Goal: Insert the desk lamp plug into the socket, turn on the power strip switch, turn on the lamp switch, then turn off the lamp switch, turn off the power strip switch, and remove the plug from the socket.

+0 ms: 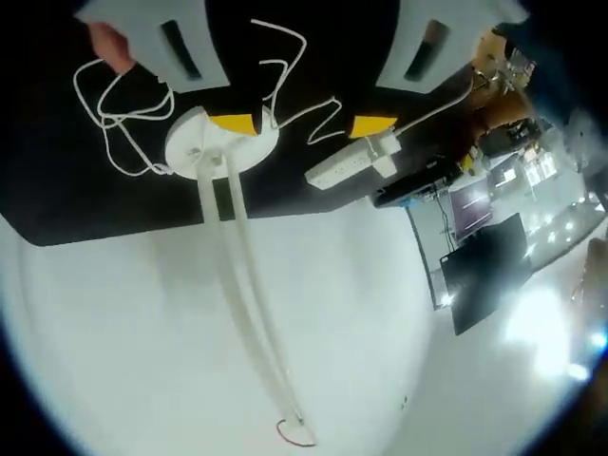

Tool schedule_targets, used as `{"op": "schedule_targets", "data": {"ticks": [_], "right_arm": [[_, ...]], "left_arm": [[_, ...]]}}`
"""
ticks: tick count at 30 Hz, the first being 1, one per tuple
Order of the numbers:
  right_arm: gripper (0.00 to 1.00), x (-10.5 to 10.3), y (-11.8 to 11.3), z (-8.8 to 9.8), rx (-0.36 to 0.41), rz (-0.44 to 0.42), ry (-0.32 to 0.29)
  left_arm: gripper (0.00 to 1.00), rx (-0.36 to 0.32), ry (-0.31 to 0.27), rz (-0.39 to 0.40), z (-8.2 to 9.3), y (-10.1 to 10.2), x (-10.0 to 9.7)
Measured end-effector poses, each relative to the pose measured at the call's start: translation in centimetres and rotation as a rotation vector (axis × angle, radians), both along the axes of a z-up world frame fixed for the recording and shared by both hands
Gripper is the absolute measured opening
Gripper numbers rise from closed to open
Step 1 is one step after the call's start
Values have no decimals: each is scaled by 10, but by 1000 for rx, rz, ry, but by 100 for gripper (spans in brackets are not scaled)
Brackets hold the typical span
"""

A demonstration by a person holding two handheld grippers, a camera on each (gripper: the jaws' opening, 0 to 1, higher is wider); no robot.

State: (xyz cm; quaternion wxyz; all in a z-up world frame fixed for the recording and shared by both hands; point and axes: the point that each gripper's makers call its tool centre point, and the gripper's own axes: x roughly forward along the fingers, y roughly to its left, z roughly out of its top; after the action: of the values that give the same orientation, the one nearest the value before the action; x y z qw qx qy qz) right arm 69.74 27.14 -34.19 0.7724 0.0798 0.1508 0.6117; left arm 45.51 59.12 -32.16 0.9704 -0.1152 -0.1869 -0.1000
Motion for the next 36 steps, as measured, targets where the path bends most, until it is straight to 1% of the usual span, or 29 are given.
{"op": "schedule_targets", "data": {"ticks": [1,3,5,7,10,13,15,16,17,20,22,24,27,30,36], "right_arm": [[36,2,1,1,-3,0,-4],[35,6,4,2,-13,3,-16],[35,10,8,4,-18,6,-26],[35,12,12,6,-22,10,-33],[35,17,21,14,-27,21,-58],[35,20,31,18,-56,40,-100],[35,24,38,20,-67,49,-113],[34,25,41,20,-71,56,-117],[33,30,45,21,-69,48,-132],[32,44,53,19,-80,34,-136],[32,51,57,15,-96,22,-140],[32,61,60,11,-118,5,-152],[31,71,65,7,-132,-2,-157],[29,78,70,5,-130,-8,-150],[27,84,79,-2,-139,-12,-137]], "left_arm": [[87,14,34,-6,-6,-3,3],[85,56,80,-21,-15,-12,9],[84,77,114,-31,-22,-18,15],[87,84,143,-21,-28,-18,19],[88,89,142,-8,-29,-16,20],[87,92,119,6,-26,-13,20],[87,102,126,14,-28,-12,23],[87,106,137,14,-30,-12,24],[87,114,150,12,-33,-12,25],[85,133,185,0,-40,-14,28],[84,137,198,-3,-42,-13,29],[84,143,207,-1,-44,-13,28],[84,151,214,1,-45,-13,28],[83,156,226,-6,-47,-13,29],[81,170,240,-5,-50,-15,28]]}}
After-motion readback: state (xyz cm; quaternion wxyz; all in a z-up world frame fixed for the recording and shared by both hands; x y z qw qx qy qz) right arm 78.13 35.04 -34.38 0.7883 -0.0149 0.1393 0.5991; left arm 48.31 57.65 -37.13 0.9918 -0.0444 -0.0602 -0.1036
